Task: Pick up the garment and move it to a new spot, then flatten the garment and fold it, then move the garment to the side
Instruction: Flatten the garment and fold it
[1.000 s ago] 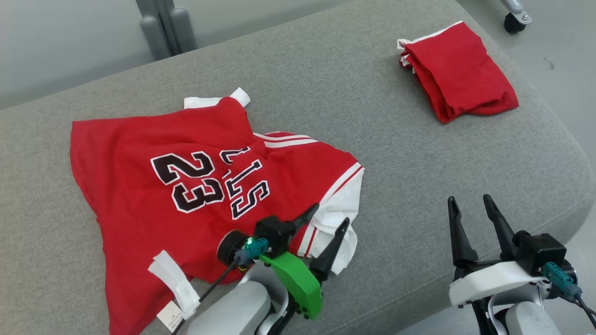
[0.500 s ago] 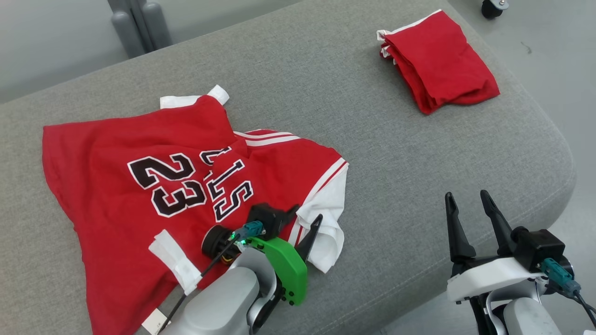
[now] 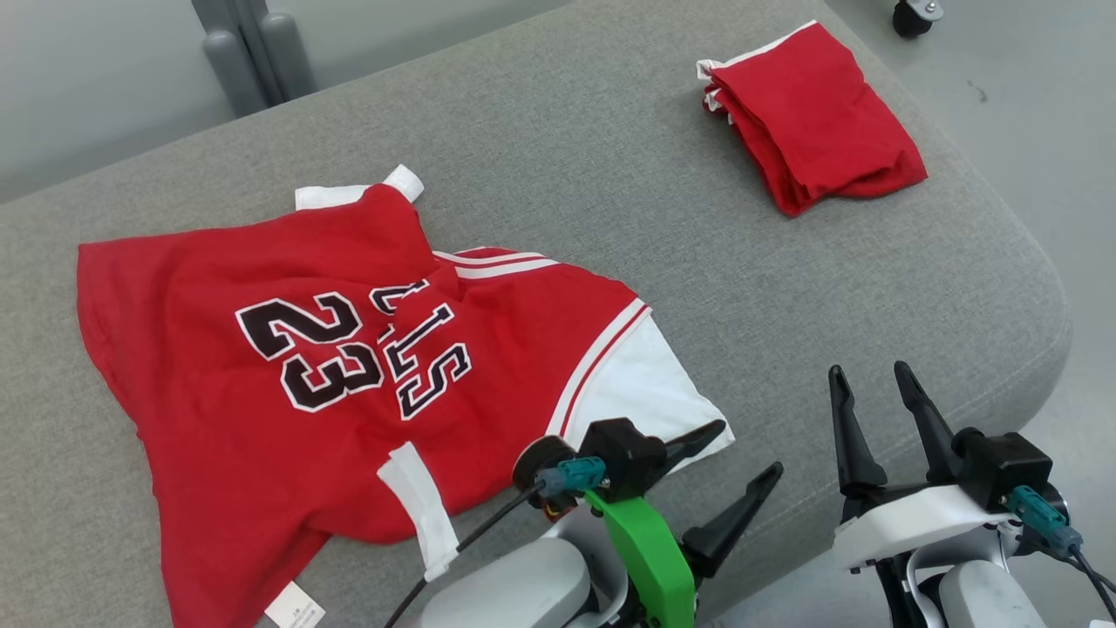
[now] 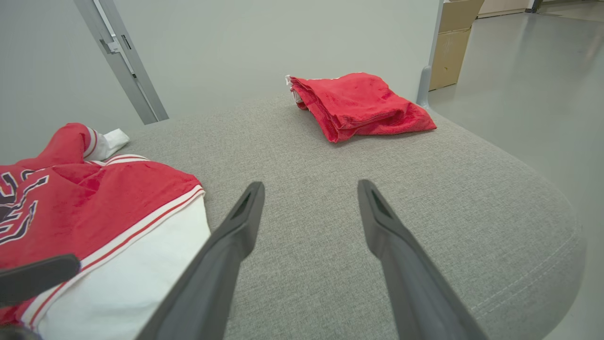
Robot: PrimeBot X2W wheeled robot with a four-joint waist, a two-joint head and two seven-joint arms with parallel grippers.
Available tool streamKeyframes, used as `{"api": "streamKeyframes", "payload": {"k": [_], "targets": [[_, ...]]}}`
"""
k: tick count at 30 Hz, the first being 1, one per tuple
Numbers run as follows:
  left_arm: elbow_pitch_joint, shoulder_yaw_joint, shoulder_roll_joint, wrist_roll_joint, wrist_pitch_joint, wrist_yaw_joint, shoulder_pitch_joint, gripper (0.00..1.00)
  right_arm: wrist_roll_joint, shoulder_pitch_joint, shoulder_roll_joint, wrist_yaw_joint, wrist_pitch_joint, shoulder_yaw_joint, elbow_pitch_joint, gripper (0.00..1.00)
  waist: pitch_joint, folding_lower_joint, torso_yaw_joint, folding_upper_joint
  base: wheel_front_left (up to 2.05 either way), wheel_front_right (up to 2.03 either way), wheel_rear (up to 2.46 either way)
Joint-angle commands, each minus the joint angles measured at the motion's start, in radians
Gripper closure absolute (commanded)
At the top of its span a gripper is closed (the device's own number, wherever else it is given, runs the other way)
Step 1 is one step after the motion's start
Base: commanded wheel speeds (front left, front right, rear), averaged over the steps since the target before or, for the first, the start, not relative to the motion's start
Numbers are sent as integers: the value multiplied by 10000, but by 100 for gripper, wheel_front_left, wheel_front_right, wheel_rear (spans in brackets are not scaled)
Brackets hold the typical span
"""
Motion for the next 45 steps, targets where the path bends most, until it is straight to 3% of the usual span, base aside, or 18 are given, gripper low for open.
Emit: {"api": "streamKeyframes", "payload": {"k": [1,7,14,23,31,34,45], "targets": [[-163,22,74,-168,-128,35,10,0,76,3,-9,-16,-24,-25,-7,0,-52,0,62,0,0,0,0],[23,748,118,-2,-505,930,67,0,-182,230,-7,-15,-24,-229,-171,0,-294,0,518,0,0,0,0],[-1437,3711,963,1512,-528,2060,1688,0,-531,529,-55,-15,-24,-628,-465,0,-732,0,1511,0,0,0,0],[-2700,6620,1241,3485,-519,2462,4407,0,-688,901,-179,-16,-24,-664,-582,0,-1487,0,2611,0,0,0,0],[-3405,9088,654,4604,-520,2076,6738,0,-725,1294,-129,-16,-23,-695,-584,0,-1854,0,3358,0,0,0,0],[-3293,9734,441,5023,-519,1695,7326,0,-721,1447,-113,-16,-23,-719,-570,0,-1922,0,3581,0,0,0,0],[-3087,10976,76,6248,-520,437,7995,0,-842,1680,-68,-16,-23,-797,-409,0,-2167,0,3856,0,0,0,0]]}}
